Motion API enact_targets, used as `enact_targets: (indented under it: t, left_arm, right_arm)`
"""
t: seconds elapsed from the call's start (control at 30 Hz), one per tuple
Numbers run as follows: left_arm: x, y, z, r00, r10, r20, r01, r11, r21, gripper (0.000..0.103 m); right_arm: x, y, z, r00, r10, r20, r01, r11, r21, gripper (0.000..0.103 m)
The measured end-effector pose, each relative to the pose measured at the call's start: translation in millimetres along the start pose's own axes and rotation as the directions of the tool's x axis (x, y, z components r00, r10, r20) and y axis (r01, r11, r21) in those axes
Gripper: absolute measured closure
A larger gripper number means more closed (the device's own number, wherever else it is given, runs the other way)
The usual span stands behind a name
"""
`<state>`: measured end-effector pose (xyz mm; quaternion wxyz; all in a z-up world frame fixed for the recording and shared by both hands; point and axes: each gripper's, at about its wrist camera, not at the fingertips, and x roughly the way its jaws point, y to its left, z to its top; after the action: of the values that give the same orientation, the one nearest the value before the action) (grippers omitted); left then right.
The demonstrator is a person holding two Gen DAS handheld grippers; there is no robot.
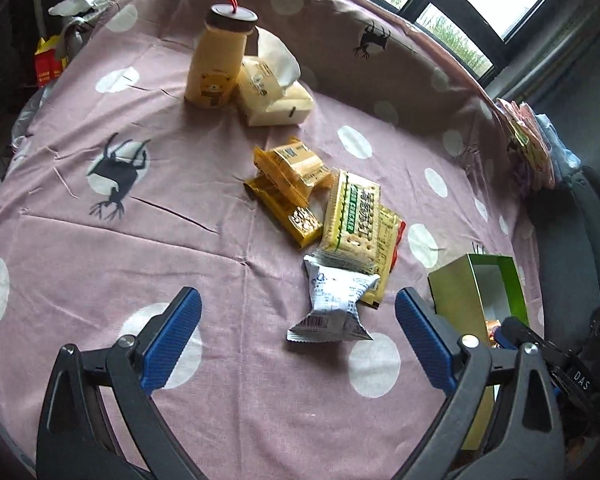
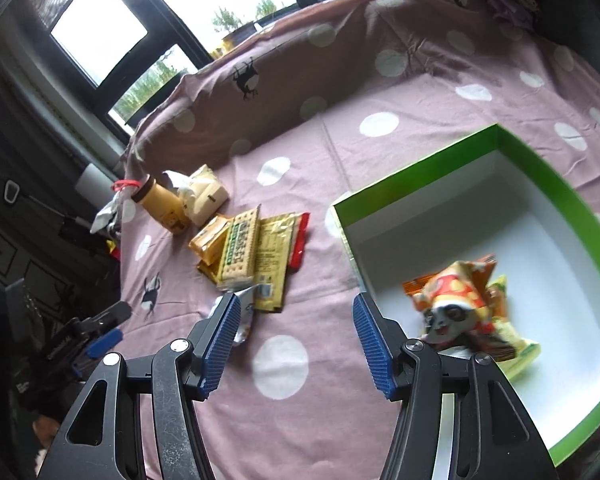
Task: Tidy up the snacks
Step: 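Move the right gripper to the white-and-blue 'Oi' bag and grasp it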
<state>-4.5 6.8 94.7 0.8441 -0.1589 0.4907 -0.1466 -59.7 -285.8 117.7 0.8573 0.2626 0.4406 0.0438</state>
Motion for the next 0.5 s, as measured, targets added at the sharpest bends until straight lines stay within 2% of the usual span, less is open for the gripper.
enact_targets:
  t: [0.07, 0.13, 0.23, 0.37, 0.4, 0.47, 0.5]
  left_arm:
    - [14.1, -1.2, -0.3, 0.999, -0.017, -0.038, 0.018, 1.0, 0.015, 0.006]
    - [27.3, -1.3, -2.3, 0.997, 0.0, -0.08, 0.002, 1.0, 0.021, 0.007]
    - [42.8, -4.4, -4.1, 0.991, -0.011, -0.135, 0.019, 0.998, 0.062, 0.008]
    - [57.8, -2.8, -9.0, 0.982, -0.031, -0.185, 0.04, 0.998, 0.045, 0.014]
    - [62.4, -2.5, -10.0, 0.979, -0.043, -0.201, 0.053, 0.998, 0.042, 0.018]
    - [68.4, -2.4, -10.6, 0.975, -0.055, -0.215, 0.065, 0.997, 0.038, 0.024]
    - [70.1, -2.2, -10.7, 0.975, -0.055, -0.214, 0.064, 0.997, 0.036, 0.027]
  right_arm:
    - [19.2, 11.1, 1.8, 0.998, 0.019, -0.056, -0.019, 1.0, 0.005, 0.044]
    - [34.3, 22.3, 5.3, 0.995, 0.046, -0.091, -0.045, 0.999, 0.013, 0.044]
    - [55.9, 39.1, 10.8, 0.987, 0.094, -0.132, -0.093, 0.996, 0.014, 0.044]
    - [93.1, 54.9, 14.7, 0.969, 0.101, -0.227, -0.104, 0.995, 0.0, 0.044]
    - [102.8, 57.0, 13.6, 0.963, 0.092, -0.253, -0.094, 0.996, 0.002, 0.046]
    - [119.8, 60.3, 9.8, 0.95, 0.081, -0.3, -0.084, 0.996, 0.003, 0.059]
    - [127.0, 61.1, 7.1, 0.943, 0.083, -0.322, -0.086, 0.996, 0.004, 0.06]
